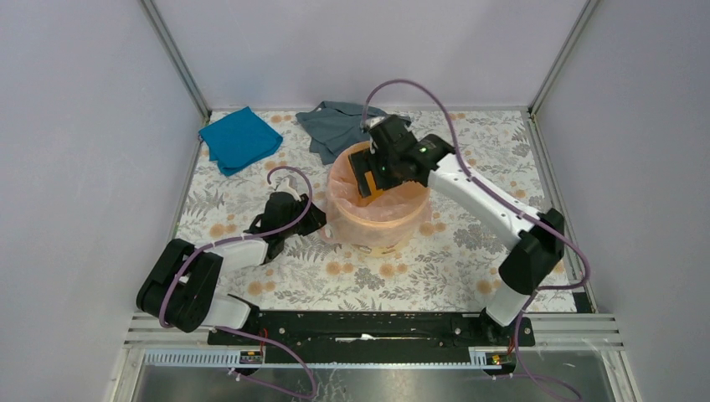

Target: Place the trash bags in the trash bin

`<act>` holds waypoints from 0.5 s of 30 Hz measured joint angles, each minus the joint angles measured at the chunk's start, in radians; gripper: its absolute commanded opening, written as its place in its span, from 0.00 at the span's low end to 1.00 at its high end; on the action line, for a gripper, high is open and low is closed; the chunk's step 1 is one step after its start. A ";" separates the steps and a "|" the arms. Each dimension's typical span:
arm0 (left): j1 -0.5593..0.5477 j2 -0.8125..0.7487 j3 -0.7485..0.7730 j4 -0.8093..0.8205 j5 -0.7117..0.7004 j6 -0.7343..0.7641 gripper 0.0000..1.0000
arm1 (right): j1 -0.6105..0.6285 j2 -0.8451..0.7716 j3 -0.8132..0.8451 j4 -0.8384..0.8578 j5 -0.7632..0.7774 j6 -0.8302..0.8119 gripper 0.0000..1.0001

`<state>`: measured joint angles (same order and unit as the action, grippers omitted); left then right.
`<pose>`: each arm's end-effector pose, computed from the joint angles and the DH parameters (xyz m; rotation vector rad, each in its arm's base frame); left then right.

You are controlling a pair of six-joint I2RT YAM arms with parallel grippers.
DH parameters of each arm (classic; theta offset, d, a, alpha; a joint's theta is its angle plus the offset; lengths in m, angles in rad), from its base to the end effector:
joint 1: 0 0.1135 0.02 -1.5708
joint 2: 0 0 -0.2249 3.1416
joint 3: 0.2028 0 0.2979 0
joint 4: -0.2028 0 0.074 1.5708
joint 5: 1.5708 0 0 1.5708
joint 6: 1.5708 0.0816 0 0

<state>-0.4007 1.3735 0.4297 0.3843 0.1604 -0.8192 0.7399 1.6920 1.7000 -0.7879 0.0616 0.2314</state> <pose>0.2957 -0.1394 0.0509 -0.3699 2.2245 -0.8629 0.3350 0.2990 0.2898 -0.5701 2.3160 0.3997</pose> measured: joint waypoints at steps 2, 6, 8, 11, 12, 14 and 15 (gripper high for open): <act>-0.002 0.000 0.000 0.002 0.000 0.001 0.31 | 0.002 0.038 -0.050 -0.011 0.002 -0.007 0.97; -0.006 -0.007 -0.008 0.012 0.000 0.003 0.33 | 0.002 0.097 -0.089 -0.002 0.018 -0.018 0.99; -0.007 -0.023 -0.021 0.015 0.000 0.003 0.36 | 0.002 0.126 -0.100 0.020 0.026 -0.019 0.99; -0.008 -0.046 -0.039 0.026 0.000 0.005 0.38 | 0.002 0.163 -0.127 0.069 0.031 -0.018 1.00; -0.008 -0.055 -0.045 0.031 0.000 0.005 0.39 | 0.002 0.172 -0.143 0.085 0.033 -0.017 1.00; -0.010 -0.073 -0.057 0.039 0.000 0.007 0.42 | 0.002 0.181 -0.190 0.129 0.035 -0.013 1.00; -0.011 -0.083 -0.064 0.045 -0.001 0.008 0.43 | 0.002 0.181 -0.219 0.151 0.035 -0.009 1.00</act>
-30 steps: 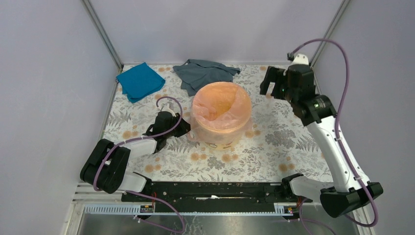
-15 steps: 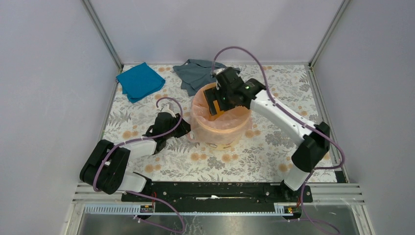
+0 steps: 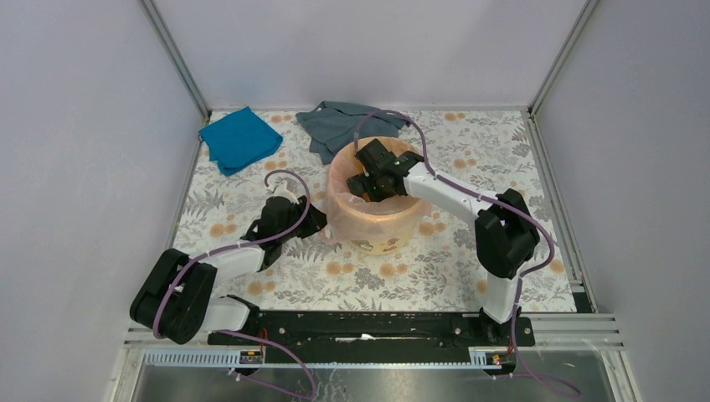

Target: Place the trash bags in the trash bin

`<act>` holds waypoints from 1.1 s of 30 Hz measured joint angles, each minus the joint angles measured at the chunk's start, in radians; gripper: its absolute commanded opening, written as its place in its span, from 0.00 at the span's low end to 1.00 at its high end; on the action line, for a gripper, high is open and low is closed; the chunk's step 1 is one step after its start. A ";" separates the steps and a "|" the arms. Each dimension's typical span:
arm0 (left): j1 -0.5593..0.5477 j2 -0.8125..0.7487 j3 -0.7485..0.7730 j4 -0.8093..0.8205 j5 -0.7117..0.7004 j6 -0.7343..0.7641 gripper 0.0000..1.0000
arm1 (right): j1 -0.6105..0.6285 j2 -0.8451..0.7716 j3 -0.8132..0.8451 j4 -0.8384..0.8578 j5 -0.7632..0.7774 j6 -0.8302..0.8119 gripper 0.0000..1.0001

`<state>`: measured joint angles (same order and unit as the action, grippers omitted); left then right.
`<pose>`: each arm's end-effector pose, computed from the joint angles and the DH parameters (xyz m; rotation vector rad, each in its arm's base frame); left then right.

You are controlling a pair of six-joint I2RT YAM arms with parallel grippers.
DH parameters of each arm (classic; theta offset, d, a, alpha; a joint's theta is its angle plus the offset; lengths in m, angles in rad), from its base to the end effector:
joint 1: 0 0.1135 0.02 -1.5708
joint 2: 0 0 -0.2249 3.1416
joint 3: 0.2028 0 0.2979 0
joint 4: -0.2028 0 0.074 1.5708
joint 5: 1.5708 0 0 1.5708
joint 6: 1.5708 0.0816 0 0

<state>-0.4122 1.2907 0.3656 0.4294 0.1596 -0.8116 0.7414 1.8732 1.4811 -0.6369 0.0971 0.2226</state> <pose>0.2855 -0.1390 0.0592 -0.3318 2.1652 -0.8924 0.3443 0.3045 0.1392 -0.6351 2.5306 0.2235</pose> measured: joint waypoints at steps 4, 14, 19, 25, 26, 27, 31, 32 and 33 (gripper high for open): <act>-0.010 -0.047 -0.032 0.027 -0.004 0.002 0.48 | 0.005 0.000 -0.093 0.094 0.023 0.013 1.00; -0.013 -0.093 -0.082 0.101 -0.004 0.002 0.63 | 0.010 0.000 -0.195 0.255 0.051 0.048 1.00; -0.013 -0.097 -0.086 0.120 -0.004 0.000 0.71 | 0.010 0.011 -0.211 0.299 0.044 0.055 1.00; -0.013 -0.174 -0.144 0.151 -0.004 -0.005 0.87 | 0.011 0.034 -0.214 0.320 0.034 0.068 1.00; -0.013 -0.193 -0.153 0.150 -0.005 -0.006 0.88 | 0.011 0.033 -0.214 0.319 0.035 0.069 1.00; -0.013 -0.207 -0.156 0.145 -0.007 -0.008 0.89 | 0.011 0.032 -0.212 0.315 0.035 0.070 1.00; -0.013 -0.278 -0.153 0.094 -0.018 -0.021 0.94 | 0.011 0.001 -0.203 0.252 0.037 0.078 1.00; -0.013 -0.296 -0.151 0.074 -0.020 -0.026 0.95 | 0.011 -0.016 -0.199 0.233 0.037 0.082 1.00; -0.013 -0.320 -0.149 0.047 -0.026 -0.030 0.97 | 0.011 -0.040 -0.191 0.207 0.039 0.090 1.00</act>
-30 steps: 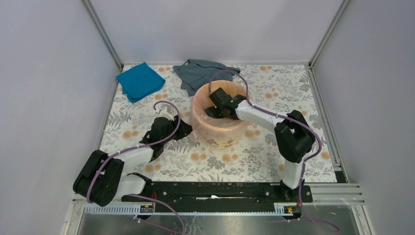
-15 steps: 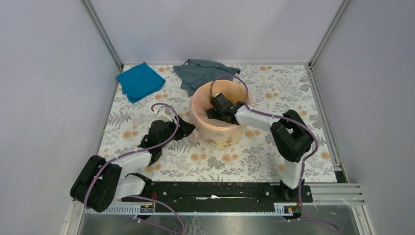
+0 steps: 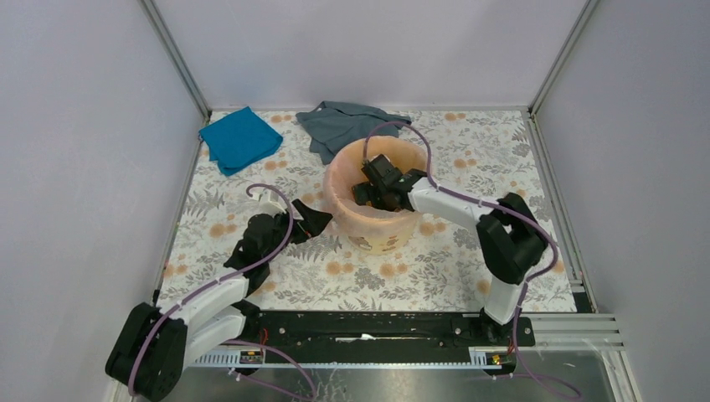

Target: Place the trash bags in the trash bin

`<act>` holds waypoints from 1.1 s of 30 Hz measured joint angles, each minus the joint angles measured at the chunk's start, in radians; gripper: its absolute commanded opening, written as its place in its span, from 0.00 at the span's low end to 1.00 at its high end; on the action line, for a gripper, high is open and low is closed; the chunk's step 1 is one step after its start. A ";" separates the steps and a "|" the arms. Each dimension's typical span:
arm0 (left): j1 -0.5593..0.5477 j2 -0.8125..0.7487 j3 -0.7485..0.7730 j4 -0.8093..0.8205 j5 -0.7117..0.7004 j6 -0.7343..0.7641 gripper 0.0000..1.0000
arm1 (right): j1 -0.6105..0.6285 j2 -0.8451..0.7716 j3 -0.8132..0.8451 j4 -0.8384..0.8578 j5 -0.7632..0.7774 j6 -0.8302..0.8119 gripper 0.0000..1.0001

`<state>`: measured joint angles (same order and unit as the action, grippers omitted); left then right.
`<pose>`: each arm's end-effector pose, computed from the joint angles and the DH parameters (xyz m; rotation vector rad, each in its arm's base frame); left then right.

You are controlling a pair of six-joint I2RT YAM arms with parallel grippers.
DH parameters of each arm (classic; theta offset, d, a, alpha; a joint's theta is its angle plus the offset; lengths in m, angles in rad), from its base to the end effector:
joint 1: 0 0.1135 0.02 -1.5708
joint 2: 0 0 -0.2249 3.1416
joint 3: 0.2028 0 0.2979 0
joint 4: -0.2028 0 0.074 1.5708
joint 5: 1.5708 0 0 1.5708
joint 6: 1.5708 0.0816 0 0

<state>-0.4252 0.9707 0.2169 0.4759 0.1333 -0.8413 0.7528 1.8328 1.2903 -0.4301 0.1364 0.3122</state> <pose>0.2649 -0.1319 0.1007 -0.3093 1.9447 -0.9840 0.3333 0.2970 0.1035 -0.5044 2.4982 0.2489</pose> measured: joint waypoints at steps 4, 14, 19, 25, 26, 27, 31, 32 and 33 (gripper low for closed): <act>0.000 -0.105 0.011 -0.121 -0.030 -0.022 0.99 | 0.000 -0.108 0.026 -0.034 0.003 0.019 1.00; 0.002 -0.321 0.067 -0.440 -0.080 -0.031 0.99 | 0.000 -0.201 0.076 -0.065 0.004 0.032 1.00; 0.036 -0.265 0.177 -0.515 -0.084 -0.027 0.99 | 0.000 -0.207 0.151 -0.111 0.005 0.029 1.00; 0.193 -0.013 0.317 -0.458 -0.005 -0.032 0.99 | 0.000 -0.300 0.249 -0.125 -0.004 0.019 1.00; 0.221 0.043 0.335 -0.428 0.024 -0.039 0.99 | 0.000 -0.329 0.251 -0.126 -0.009 0.018 1.00; 0.238 0.088 0.349 -0.405 0.045 -0.044 0.99 | 0.000 -0.370 0.251 -0.129 -0.016 0.017 1.00; 0.262 0.323 0.425 -0.299 0.179 -0.068 0.99 | 0.000 -0.533 0.243 -0.134 -0.034 0.016 1.00; 0.261 0.384 0.447 -0.267 0.220 -0.078 0.99 | 0.000 -0.580 0.233 -0.131 -0.040 0.017 1.00; 0.259 0.446 0.469 -0.232 0.262 -0.089 0.99 | 0.000 -0.631 0.217 -0.130 -0.049 0.017 1.00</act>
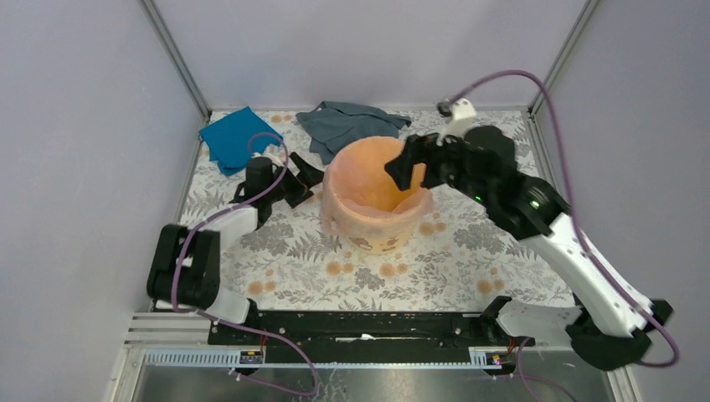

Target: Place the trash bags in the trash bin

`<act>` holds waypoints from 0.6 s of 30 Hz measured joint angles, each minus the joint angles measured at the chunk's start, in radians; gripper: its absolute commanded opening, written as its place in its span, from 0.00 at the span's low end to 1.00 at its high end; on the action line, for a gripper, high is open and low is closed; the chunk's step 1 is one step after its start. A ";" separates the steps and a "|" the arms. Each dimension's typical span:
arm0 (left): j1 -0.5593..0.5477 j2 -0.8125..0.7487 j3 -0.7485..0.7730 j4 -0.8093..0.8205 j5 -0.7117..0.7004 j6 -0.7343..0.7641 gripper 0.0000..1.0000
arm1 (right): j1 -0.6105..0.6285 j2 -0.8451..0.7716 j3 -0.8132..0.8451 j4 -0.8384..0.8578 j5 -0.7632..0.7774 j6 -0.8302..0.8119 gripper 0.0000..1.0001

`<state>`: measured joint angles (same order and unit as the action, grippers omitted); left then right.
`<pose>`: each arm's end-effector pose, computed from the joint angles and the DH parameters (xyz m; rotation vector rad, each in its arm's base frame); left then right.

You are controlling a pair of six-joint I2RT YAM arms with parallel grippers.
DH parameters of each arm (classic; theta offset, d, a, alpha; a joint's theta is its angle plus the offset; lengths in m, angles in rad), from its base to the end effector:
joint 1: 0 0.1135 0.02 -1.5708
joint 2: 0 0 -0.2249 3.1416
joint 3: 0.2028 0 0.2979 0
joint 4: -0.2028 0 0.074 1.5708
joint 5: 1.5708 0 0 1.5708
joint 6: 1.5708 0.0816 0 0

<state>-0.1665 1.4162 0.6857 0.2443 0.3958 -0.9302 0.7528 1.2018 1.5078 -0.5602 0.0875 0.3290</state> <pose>0.3643 -0.0931 0.1160 -0.5683 2.1227 -1.0586 0.2598 0.2336 0.4293 -0.3327 1.8485 0.6771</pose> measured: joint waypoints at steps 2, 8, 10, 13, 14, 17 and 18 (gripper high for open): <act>-0.011 0.092 0.029 0.061 0.066 -0.021 0.99 | 0.000 -0.089 -0.032 0.003 -0.016 0.000 1.00; -0.109 0.193 0.036 0.203 0.129 -0.114 0.99 | 0.000 -0.243 -0.100 0.000 -0.029 0.001 1.00; -0.144 0.196 0.028 0.259 0.119 -0.147 0.99 | 0.000 -0.272 -0.120 -0.007 -0.029 0.001 1.00; -0.233 0.203 0.023 0.314 0.100 -0.183 0.99 | 0.000 -0.293 -0.140 -0.013 -0.029 0.001 1.00; -0.257 0.209 0.023 0.333 0.088 -0.194 0.99 | 0.000 -0.298 -0.146 -0.016 -0.029 0.001 1.00; -0.336 0.238 0.023 0.381 0.042 -0.228 0.99 | 0.000 -0.314 -0.159 -0.030 -0.028 0.001 1.00; -0.364 0.252 0.026 0.392 0.025 -0.239 0.98 | 0.000 -0.321 -0.163 -0.035 -0.027 0.001 1.00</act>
<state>-0.5304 1.6680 0.7113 0.6365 0.4210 -1.1694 0.7528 0.8806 1.3445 -0.5957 0.0605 0.3302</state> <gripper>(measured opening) 0.988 0.994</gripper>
